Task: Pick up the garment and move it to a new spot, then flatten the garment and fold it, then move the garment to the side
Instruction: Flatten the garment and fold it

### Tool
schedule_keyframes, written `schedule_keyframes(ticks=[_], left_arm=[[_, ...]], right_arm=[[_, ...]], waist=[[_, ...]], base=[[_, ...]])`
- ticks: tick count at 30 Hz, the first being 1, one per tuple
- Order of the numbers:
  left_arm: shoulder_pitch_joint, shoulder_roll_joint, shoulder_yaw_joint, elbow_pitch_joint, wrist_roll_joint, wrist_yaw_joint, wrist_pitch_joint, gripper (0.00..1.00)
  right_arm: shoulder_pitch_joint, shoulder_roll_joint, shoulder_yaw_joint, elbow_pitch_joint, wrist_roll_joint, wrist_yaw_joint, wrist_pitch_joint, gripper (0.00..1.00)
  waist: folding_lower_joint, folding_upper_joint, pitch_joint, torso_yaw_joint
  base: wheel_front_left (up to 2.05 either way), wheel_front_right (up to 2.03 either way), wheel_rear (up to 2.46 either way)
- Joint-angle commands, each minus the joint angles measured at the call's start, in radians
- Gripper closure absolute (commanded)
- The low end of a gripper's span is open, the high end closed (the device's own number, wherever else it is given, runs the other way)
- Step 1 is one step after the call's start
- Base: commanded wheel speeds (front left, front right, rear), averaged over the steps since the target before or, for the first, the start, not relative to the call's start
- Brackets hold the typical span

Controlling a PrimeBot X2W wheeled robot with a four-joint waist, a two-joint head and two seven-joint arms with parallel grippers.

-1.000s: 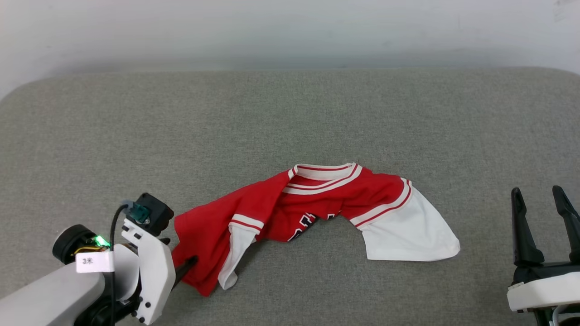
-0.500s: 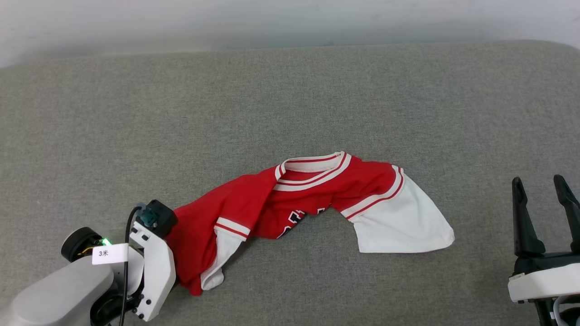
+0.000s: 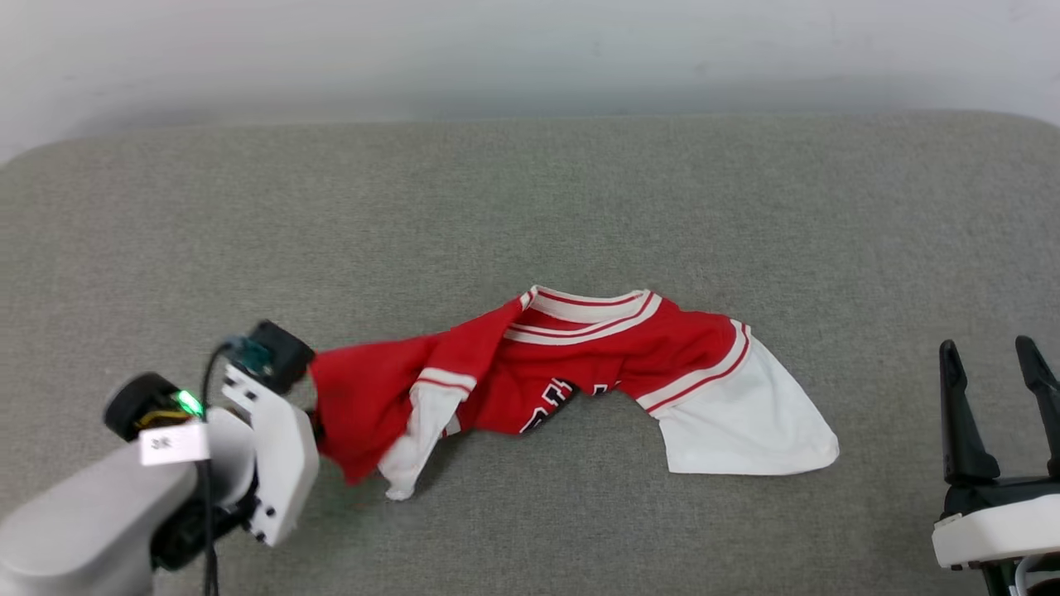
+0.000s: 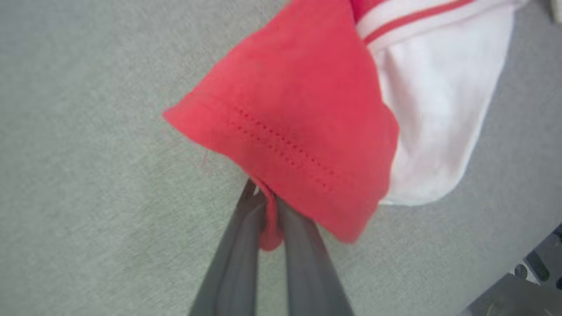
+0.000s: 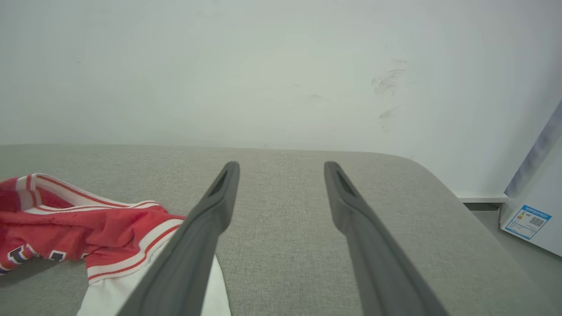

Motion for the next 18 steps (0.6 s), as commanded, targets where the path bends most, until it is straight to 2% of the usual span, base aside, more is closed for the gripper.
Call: schedule_keyframes(ticks=[1,6,11,15,18], left_arm=[[-0.019,0.031,0.021,-0.043,0.005,0.021,-0.017,1.0],[-0.045,0.127,0.077,-0.215,0.022,0.088,-0.044,1.0],[-0.069,0.188,0.12,-0.368,0.037,0.143,-0.049,1.0],[-0.096,0.204,0.144,-0.428,0.035,0.159,-0.041,1.0],[-0.127,0.19,0.157,-0.431,0.032,0.15,-0.032,1.0]], right_arm=[[0.012,0.007,-0.001,-0.005,-0.003,-0.001,0.001,0.0],[0.027,0.016,0.0,-0.012,-0.004,-0.001,0.005,0.0],[0.026,0.019,0.001,-0.017,-0.003,-0.001,0.001,0.0],[0.02,0.021,0.005,-0.02,0.002,-0.001,-0.006,0.0],[0.004,0.02,0.007,-0.024,0.005,-0.001,-0.009,0.0]], waist=[[-0.0002,0.0,-0.015,0.013],[-0.0002,0.0,-0.035,0.024],[-0.0002,0.0,-0.038,0.023],[-0.0002,0.0,-0.023,0.013],[-0.0002,0.0,0.003,-0.001]], base=[[0.0,0.0,0.0],[0.0,0.0,0.0],[0.0,0.0,0.0],[0.0,0.0,0.0],[0.0,0.0,0.0]])
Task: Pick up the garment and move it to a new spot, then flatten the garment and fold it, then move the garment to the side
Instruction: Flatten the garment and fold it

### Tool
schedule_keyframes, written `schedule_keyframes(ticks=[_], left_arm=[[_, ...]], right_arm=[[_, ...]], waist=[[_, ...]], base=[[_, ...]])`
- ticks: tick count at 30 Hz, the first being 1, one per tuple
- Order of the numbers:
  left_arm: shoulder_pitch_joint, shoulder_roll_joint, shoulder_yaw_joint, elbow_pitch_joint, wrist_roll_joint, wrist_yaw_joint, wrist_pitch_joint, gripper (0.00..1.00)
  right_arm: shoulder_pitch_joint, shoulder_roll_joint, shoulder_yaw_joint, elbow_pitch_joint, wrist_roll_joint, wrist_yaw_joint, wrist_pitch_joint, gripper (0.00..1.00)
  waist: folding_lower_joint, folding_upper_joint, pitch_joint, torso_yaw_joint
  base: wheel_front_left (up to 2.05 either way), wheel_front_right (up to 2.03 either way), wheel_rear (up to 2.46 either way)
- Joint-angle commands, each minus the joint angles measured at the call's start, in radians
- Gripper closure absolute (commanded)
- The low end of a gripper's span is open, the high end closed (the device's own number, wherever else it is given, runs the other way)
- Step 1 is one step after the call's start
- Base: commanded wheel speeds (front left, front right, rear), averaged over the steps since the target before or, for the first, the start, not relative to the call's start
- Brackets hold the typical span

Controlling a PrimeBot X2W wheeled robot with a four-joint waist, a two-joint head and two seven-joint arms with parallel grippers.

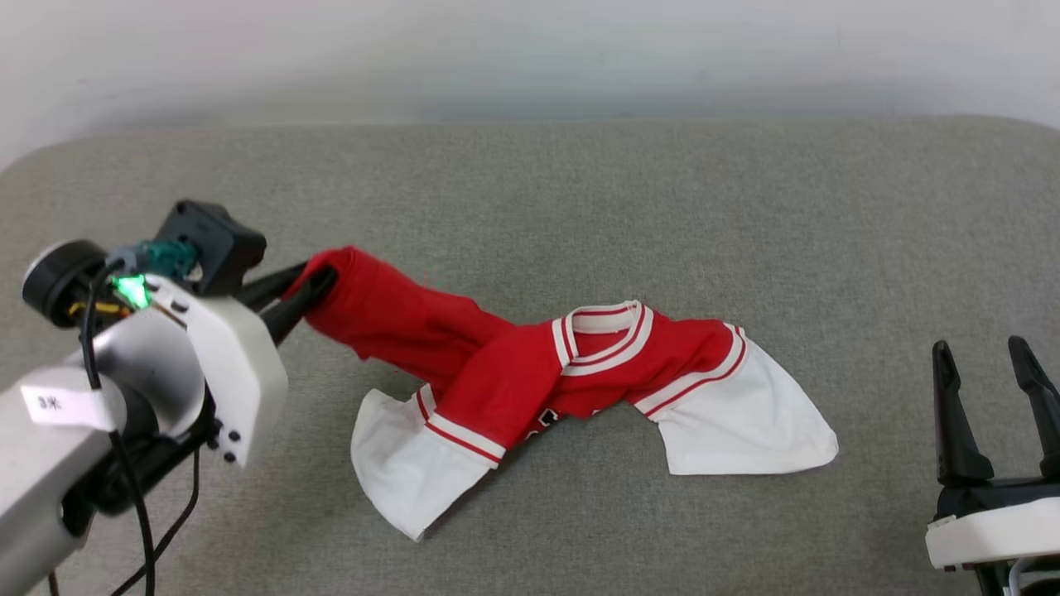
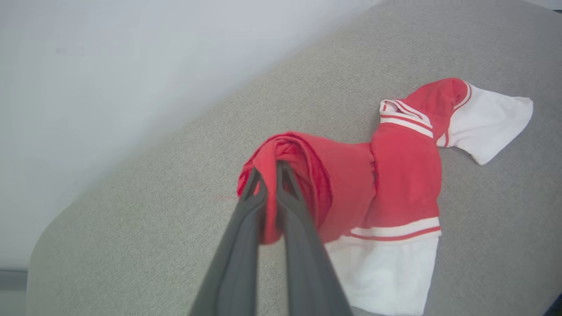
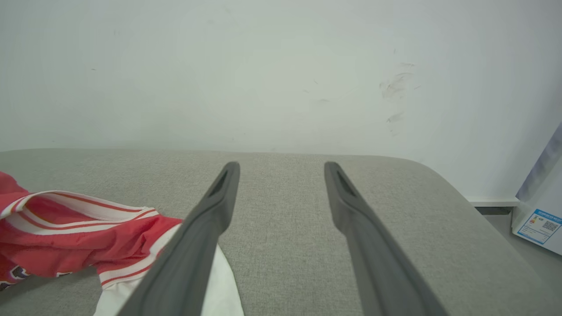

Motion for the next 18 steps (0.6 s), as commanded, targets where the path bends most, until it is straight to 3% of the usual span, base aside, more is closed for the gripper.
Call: schedule_keyframes(ticks=[1,8,15,18], left_arm=[[-0.033,-0.016,0.012,0.009,0.002,-0.006,0.007,1.0],[-0.202,-0.087,0.046,0.168,0.03,-0.078,0.044,1.0],[-0.39,-0.204,0.042,0.429,0.083,-0.162,0.072,1.0],[-0.426,-0.251,0.034,0.503,0.091,-0.178,0.076,1.0]], right_arm=[[-0.021,0.0,0.003,-0.006,0.006,-0.001,-0.006,0.0],[-0.088,-0.021,0.017,-0.007,0.008,-0.001,-0.021,0.0],[-0.155,-0.041,0.02,0.002,0.007,-0.001,-0.043,0.0],[-0.172,-0.045,0.021,0.002,0.009,-0.001,-0.049,0.0]], waist=[[-0.0001,0.0,0.025,-0.016],[-0.0001,0.0,0.131,-0.073],[-0.0001,0.0,0.233,-0.128],[-0.0001,0.0,0.26,-0.138]], base=[[0.0,0.0,0.0],[0.0,0.0,0.0],[0.0,0.0,0.0],[0.0,0.0,0.0]])
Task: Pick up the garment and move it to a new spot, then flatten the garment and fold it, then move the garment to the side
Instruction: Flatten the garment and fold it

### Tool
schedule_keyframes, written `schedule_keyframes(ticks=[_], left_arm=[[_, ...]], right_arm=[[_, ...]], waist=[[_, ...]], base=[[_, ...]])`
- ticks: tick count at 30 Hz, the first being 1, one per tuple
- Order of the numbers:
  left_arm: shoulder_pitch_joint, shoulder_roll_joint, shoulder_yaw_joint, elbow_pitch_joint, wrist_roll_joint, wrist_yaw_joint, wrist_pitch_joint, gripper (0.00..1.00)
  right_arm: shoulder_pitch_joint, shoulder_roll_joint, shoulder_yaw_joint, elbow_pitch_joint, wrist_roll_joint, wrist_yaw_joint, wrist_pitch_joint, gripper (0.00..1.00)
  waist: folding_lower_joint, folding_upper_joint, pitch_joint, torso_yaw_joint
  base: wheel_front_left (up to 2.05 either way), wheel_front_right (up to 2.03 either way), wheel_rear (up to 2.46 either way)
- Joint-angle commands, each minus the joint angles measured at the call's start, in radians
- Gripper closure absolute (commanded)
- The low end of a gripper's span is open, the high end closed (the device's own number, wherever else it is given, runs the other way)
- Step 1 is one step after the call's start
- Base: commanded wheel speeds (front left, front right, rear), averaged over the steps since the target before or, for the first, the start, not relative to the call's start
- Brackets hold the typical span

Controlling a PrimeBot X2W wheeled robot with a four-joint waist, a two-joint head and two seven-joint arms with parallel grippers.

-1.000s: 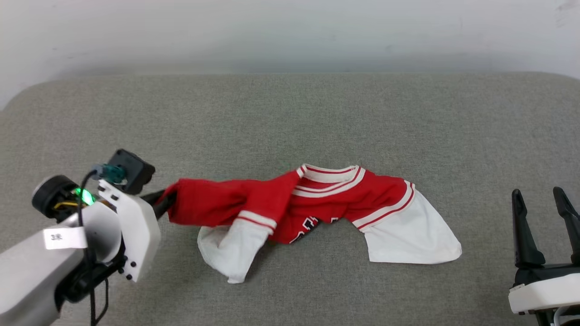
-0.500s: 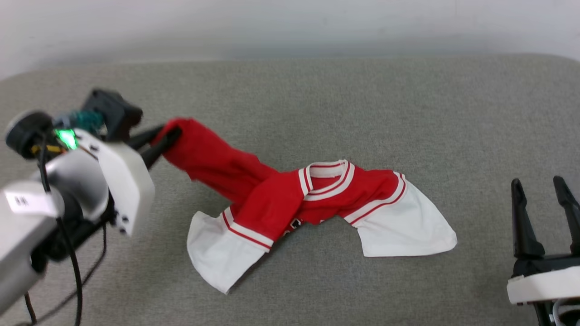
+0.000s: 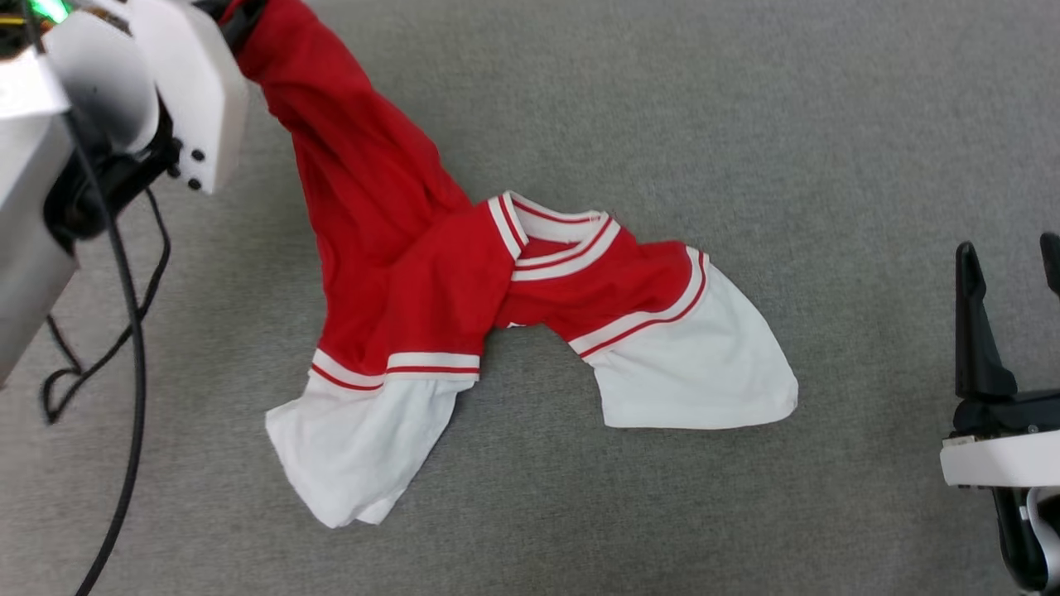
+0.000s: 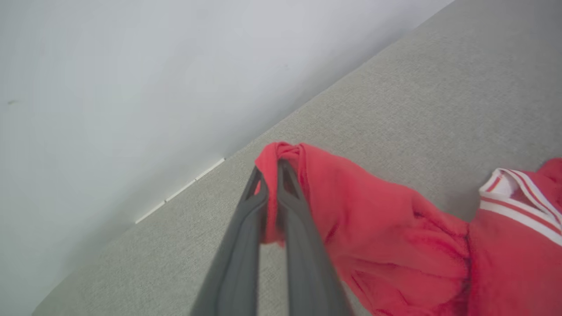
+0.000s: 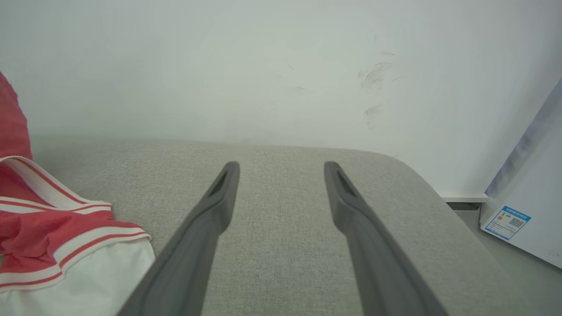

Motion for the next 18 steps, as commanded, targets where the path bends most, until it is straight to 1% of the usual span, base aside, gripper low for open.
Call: schedule_keyframes(ticks=[1,6,8,11,16,18], left_arm=[[-0.014,-0.022,-0.01,0.028,0.004,-0.01,0.004,1.0],[-0.048,-0.11,-0.057,0.201,0.009,-0.051,0.03,1.0],[-0.044,-0.135,-0.078,0.254,0.006,-0.06,0.042,1.0],[-0.032,-0.161,-0.111,0.326,-0.009,-0.074,0.067,1.0],[0.013,-0.194,-0.166,0.429,-0.066,-0.084,0.174,1.0],[0.023,-0.204,-0.178,0.45,-0.085,-0.085,0.192,1.0]], right_arm=[[-0.02,-0.005,0.002,0.0,0.007,-0.001,-0.007,0.0],[-0.05,-0.008,0.011,0.004,0.003,-0.001,-0.019,0.0],[-0.06,-0.008,0.014,0.006,-0.001,-0.001,-0.022,0.0],[-0.069,-0.006,0.015,0.005,-0.008,-0.001,-0.025,0.0],[-0.085,-0.004,0.02,-0.003,-0.016,-0.001,-0.029,0.0],[-0.086,0.0,0.022,-0.004,-0.02,-0.001,-0.03,0.0]], waist=[[-0.0001,0.0,0.046,-0.03],[-0.0001,0.0,0.092,-0.048],[-0.0001,0.0,0.103,-0.052],[-0.0001,0.0,0.116,-0.056],[-0.0001,0.0,0.127,-0.062],[-0.0001,0.0,0.128,-0.063]], base=[[0.0,0.0,0.0],[0.0,0.0,0.0],[0.0,0.0,0.0],[0.0,0.0,0.0],[0.0,0.0,0.0],[0.0,0.0,0.0]])
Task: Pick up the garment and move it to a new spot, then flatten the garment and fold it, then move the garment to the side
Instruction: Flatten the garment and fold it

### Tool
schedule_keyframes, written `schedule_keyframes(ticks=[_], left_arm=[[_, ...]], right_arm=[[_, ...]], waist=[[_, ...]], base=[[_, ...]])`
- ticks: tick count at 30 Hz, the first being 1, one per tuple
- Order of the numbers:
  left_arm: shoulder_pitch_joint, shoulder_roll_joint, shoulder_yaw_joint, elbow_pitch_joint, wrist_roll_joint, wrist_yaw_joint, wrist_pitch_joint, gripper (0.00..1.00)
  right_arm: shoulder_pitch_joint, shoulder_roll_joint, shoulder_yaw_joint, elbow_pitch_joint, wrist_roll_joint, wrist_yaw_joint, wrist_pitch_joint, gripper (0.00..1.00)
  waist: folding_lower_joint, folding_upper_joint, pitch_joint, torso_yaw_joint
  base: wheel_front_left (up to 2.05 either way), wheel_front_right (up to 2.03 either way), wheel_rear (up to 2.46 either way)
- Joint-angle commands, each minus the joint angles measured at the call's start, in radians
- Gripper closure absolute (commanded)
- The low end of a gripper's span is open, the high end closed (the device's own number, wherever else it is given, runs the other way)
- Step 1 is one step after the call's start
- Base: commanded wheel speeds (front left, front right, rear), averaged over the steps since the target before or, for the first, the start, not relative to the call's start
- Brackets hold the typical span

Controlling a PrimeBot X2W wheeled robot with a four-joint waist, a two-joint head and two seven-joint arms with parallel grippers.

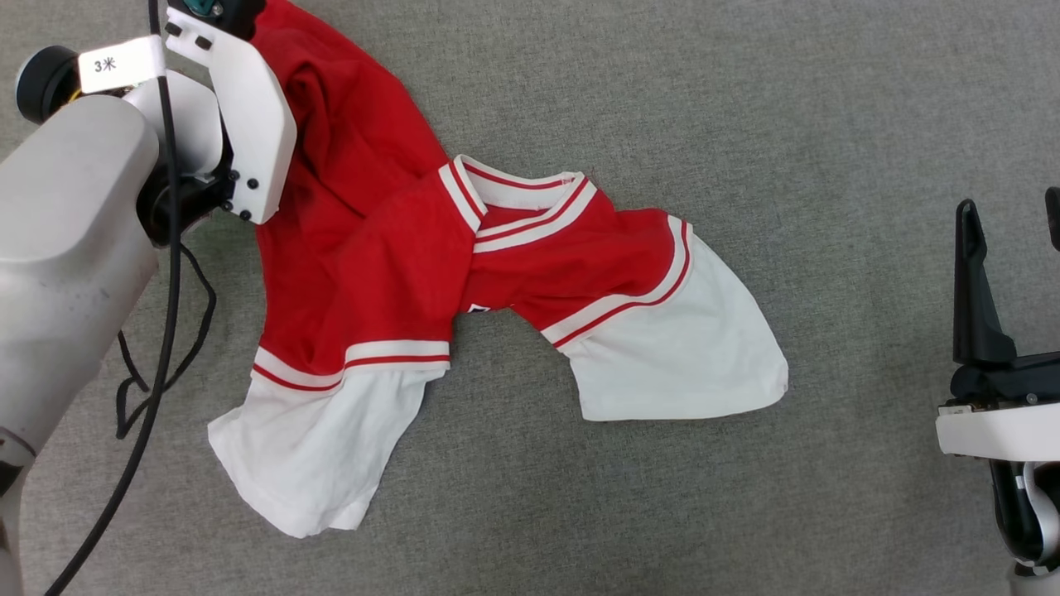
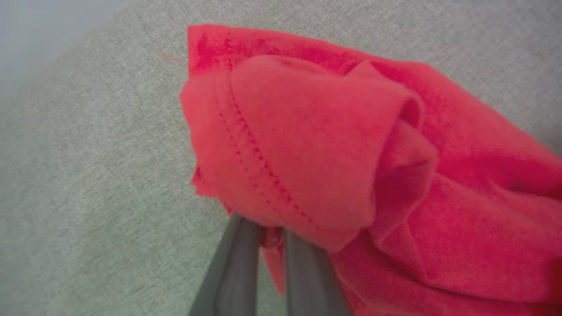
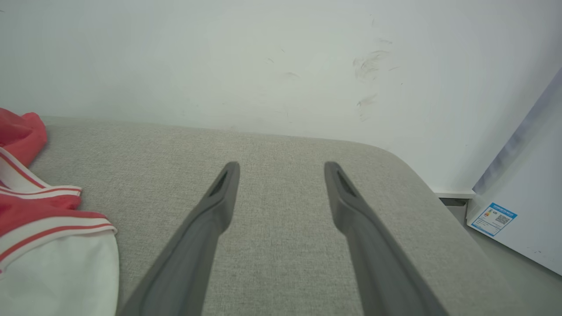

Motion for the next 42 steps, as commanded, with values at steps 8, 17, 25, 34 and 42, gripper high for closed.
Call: schedule_keyframes(ticks=[8,17,25,34,42], left_arm=[[-0.004,0.001,-0.042,0.021,0.076,-0.005,-0.204,0.0],[0.037,0.025,-0.057,-0.09,0.088,-0.001,-0.28,0.0],[0.114,0.092,-0.092,-0.416,-0.058,-0.004,-0.108,0.0],[0.201,0.184,-0.158,-0.741,-0.118,0.002,0.083,0.0],[0.301,0.187,-0.188,-0.81,-0.097,0.003,0.222,0.0]], right_arm=[[0.032,0.012,-0.011,0.011,-0.015,-0.001,-0.006,0.0],[0.111,0.025,-0.026,0.004,-0.019,-0.001,0.018,0.0],[0.151,0.029,-0.031,-0.013,-0.02,-0.001,0.042,0.0],[0.17,0.027,-0.024,-0.009,-0.009,-0.001,0.043,0.0],[0.156,0.023,-0.02,0.004,0.0,-0.001,0.034,0.0]], waist=[[0.0,0.0,-0.078,0.038],[0.0,0.0,-0.205,0.121],[0.0,0.0,-0.275,0.166],[0.0,0.0,-0.309,0.17],[0.0,0.0,-0.303,0.158]], base=[[0.0,0.0,0.0],[0.0,0.0,0.0],[0.0,0.0,0.0],[0.0,0.0,0.0],[0.0,0.0,0.0]])
